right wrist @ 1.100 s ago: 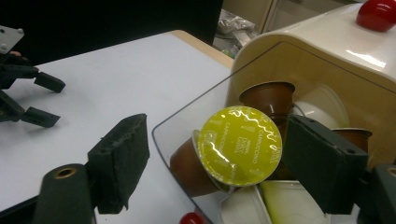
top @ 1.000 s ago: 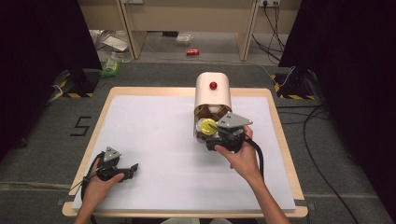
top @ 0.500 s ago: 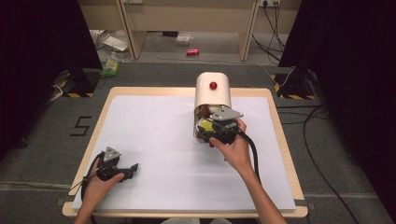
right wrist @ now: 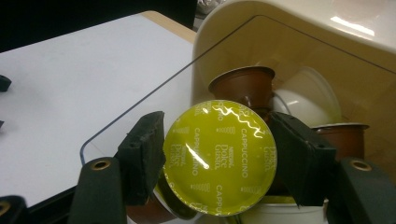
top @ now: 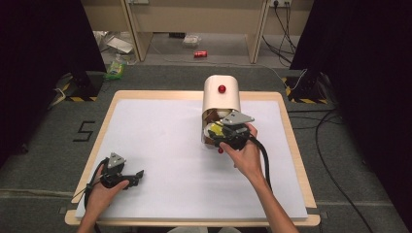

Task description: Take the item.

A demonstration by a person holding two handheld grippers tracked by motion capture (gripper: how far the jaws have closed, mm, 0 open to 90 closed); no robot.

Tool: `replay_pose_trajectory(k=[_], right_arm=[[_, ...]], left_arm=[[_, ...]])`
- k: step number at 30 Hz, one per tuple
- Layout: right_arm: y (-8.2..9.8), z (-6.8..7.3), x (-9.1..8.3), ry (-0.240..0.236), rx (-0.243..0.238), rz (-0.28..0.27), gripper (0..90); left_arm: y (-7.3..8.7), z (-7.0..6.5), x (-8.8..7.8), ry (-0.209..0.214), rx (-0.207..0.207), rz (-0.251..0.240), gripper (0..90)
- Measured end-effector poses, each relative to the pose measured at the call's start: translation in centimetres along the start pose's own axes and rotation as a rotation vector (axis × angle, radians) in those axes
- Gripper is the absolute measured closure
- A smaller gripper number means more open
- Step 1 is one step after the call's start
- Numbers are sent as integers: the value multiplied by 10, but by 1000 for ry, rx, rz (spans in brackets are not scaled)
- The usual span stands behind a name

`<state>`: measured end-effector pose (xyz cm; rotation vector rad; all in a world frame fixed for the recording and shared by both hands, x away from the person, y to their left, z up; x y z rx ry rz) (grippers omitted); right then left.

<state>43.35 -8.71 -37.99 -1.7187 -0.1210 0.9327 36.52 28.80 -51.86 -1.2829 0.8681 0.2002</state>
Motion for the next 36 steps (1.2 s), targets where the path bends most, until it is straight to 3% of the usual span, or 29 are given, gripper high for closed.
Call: replay_pose_trajectory(k=[14, 23, 36], right_arm=[[2, -1, 1, -24, 14, 1, 407], [-3, -5, -17, -53, 36, -32, 408], [-6, -13, -45, -49, 43, -67, 408]], left_arm=[[0, 0, 0, 1, 0, 0, 110], [0, 0, 0, 0, -1, -1, 110], [0, 0, 0, 1, -2, -2, 110]])
Point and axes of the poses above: each handheld gripper's, and its own axes: x roughly forward along the jaws, y roughly out of its underside, z roughly to its left, the point moved 2 cm from there along x, roughly forward along the jaws, and after that the axes turned 4 degrees about x, right-handed, at the moved point
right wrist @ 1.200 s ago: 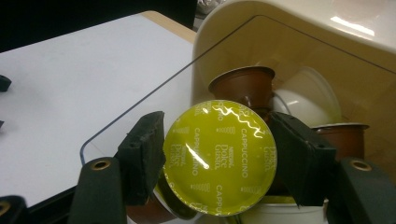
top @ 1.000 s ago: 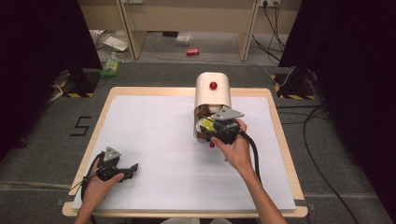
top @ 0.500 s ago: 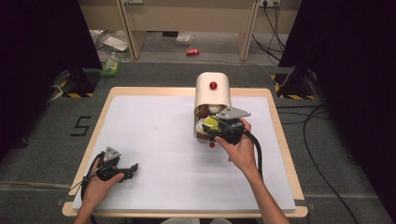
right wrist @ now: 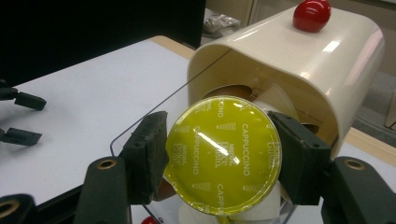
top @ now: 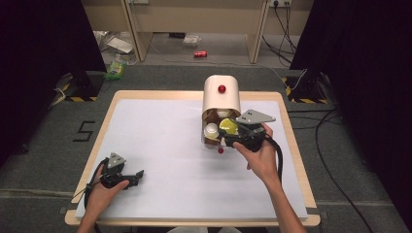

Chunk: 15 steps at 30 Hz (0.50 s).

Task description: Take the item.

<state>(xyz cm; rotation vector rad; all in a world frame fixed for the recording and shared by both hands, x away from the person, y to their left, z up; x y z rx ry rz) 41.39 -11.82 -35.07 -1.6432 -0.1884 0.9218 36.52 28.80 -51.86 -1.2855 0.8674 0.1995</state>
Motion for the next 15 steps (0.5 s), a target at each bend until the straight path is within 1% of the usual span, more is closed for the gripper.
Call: replay_pose_trajectory(k=[1, 6, 8, 15], right_arm=[[0, -1, -1, 4, -1, -7, 408], [0, -1, -7, 3, -6, -5, 408], [0, -2, -10, 4, 1, -6, 408], [1, -10, -25, 24, 14, -28, 408]], left_arm=[[0, 0, 0, 0, 0, 0, 110], [0, 0, 0, 0, 0, 0, 110], [0, 0, 0, 0, 0, 0, 110], [0, 0, 0, 0, 0, 0, 110]])
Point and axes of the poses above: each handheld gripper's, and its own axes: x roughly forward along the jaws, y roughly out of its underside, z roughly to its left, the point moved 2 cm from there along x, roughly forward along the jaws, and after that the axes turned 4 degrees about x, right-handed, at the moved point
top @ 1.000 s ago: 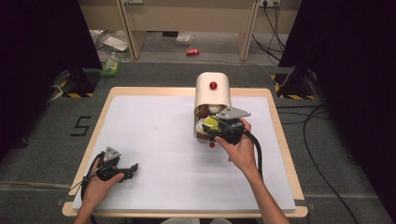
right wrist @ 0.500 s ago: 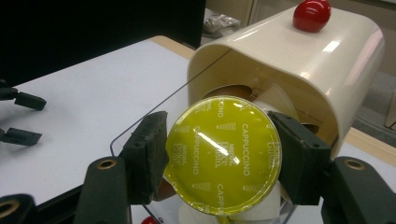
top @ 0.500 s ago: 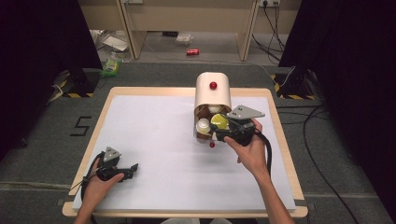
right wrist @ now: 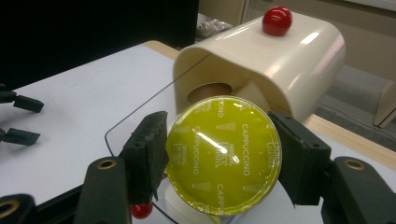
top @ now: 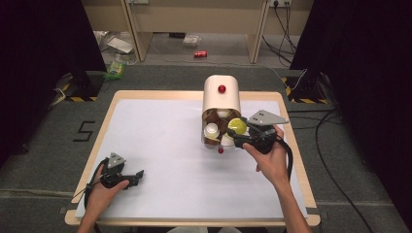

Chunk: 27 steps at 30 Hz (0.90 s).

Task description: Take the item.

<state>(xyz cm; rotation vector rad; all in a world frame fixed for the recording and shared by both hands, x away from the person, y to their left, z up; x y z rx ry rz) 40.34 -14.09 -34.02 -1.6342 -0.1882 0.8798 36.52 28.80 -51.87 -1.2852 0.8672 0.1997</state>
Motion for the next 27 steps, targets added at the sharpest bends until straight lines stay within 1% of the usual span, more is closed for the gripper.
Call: replay_pose_trajectory(k=[5, 12, 16, 20, 27], right_arm=[[3, -10, -8, 18, 17, -6, 408], [8, -26, -17, 41, 53, -17, 408], [10, -33, -22, 54, 68, -27, 408], [11, -36, -22, 64, 73, -25, 408], [18, -44, -17, 86, 74, -6, 408]], left_arm=[[0, 0, 0, 0, 0, 0, 110], [0, 0, 0, 0, 0, 0, 110], [0, 0, 0, 0, 0, 0, 110], [0, 0, 0, 0, 0, 0, 110], [0, 0, 0, 0, 0, 0, 110]])
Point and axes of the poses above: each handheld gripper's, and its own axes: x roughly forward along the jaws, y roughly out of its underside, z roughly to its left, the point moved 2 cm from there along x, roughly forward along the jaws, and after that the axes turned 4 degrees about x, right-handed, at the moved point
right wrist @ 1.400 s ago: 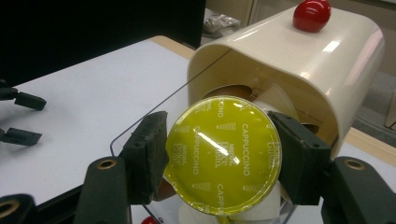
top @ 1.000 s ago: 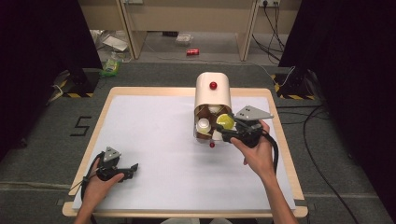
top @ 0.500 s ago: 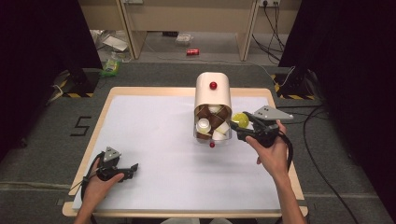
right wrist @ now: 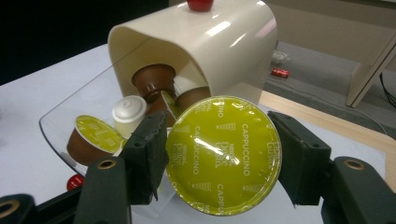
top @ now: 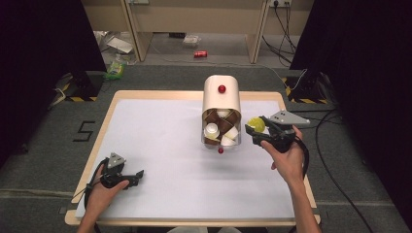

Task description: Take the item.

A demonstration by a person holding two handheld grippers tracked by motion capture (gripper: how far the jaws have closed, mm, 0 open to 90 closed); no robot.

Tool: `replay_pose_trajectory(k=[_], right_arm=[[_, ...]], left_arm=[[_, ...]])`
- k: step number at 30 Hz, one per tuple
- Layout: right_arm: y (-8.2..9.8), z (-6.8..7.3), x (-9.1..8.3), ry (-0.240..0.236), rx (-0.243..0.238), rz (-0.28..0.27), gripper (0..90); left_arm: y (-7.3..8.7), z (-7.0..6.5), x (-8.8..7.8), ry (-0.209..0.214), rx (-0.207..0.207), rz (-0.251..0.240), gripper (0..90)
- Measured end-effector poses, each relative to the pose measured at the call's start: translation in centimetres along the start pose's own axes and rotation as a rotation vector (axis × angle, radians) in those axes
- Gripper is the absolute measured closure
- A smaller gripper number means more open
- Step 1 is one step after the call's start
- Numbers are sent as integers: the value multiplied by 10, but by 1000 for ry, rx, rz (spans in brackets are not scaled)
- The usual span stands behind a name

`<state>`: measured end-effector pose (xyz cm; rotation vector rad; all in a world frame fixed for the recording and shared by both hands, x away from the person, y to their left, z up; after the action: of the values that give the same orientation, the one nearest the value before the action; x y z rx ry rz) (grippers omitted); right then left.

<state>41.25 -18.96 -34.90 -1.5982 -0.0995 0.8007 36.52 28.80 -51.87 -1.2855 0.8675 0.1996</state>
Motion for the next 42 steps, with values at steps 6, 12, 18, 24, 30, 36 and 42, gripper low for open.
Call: replay_pose_trajectory(k=[6, 12, 18, 24, 30, 36, 42], right_arm=[[5, -8, 2, 17, 13, 12, 408], [13, -15, 7, 35, 19, 28, 408], [21, -19, 14, 39, 25, 50, 408], [29, -23, 21, 50, 28, 74, 408], [35, -29, 23, 61, 40, 88, 408], [40, -35, 26, 71, 51, 102, 408], [45, -37, 30, 76, 56, 117, 408]], left_arm=[[0, 0, 0, 0, 0, 0, 110], [0, 0, 0, 1, 0, 1, 110], [0, 0, 0, 1, 0, 1, 110], [0, 0, 0, 1, 1, 1, 110], [0, 0, 0, 1, 1, 1, 110], [0, 0, 0, 1, 1, 1, 110], [0, 0, 0, 1, 1, 1, 110]])
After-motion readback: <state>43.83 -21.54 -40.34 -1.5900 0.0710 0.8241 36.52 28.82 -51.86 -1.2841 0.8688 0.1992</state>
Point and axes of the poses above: each handheld gripper's, and its own axes: x roughly forward along the jaws, y roughly out of its underside, z roughly to its left, the point moved 2 cm from there along x, roughly forward along the jaws, and after that the axes turned 4 degrees about x, right-handed, at the moved point
